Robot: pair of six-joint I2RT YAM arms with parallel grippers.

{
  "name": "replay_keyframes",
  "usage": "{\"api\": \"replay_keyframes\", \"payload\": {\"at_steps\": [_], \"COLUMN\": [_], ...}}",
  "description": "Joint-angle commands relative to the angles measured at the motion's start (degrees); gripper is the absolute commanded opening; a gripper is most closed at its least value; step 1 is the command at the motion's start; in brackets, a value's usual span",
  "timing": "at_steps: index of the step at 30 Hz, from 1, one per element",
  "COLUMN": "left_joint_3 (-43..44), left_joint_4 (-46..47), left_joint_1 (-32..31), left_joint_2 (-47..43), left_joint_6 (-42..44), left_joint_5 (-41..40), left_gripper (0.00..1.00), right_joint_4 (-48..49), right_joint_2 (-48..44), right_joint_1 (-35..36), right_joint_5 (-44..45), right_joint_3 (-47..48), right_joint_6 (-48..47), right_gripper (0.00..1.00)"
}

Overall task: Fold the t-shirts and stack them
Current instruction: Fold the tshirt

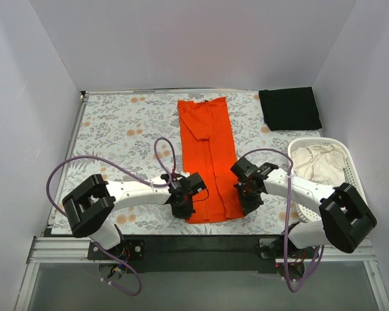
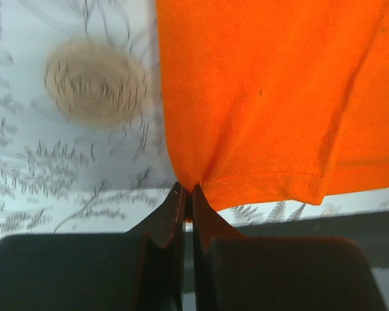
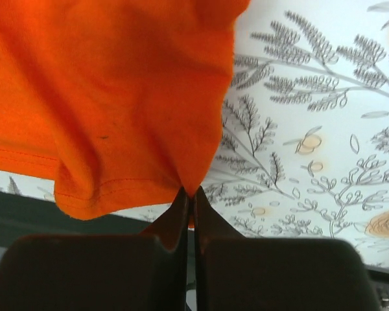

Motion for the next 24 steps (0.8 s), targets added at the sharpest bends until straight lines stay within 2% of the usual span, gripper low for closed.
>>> {"api": "replay_keyframes", "payload": {"at_steps": [1,6,11,16,20,24], "left_joint_3": [-2.55,2.97,9.56,18.95,24.41,28.20], "left_joint_4": [-5.84,-6.01,-3.47,-0.92,2.59,3.92], "left_joint_1": [-0.99,3.92,14.89,20.89,24.22,26.08], "left_joint_2": [-4.56,-4.39,-2.46,3.42,8.87,13.36], "left_joint_6": [0.38,4.33,11.26,16.46,19.62,21.21], "left_joint_5": [4.44,2.43,0.05,-2.41,-3.73,-5.83], "left_gripper": [0.00,0.00,0.00,0.00,0.00,0.00], "right_joint_4": [-8.03,-11.20,-11.64,-11.03,-10.15,-8.48], "right_joint_2": [-2.44,0.98,9.94,19.95,25.50,28.76], "right_joint_1": [0.56,0.21,-1.46,-3.92,-5.50,-8.13], "right_joint_5": [0.80,9.13,13.46,16.79,18.21,17.95], "right_joint_3": [2.55,15.09,28.73,42.78,49.65,52.30], "right_joint_6": [-1.44,-5.30,-9.44,-13.57,-15.85,-16.91], "right_gripper": [0.01,0.01,0.01,0.01,0.01,0.01]}}
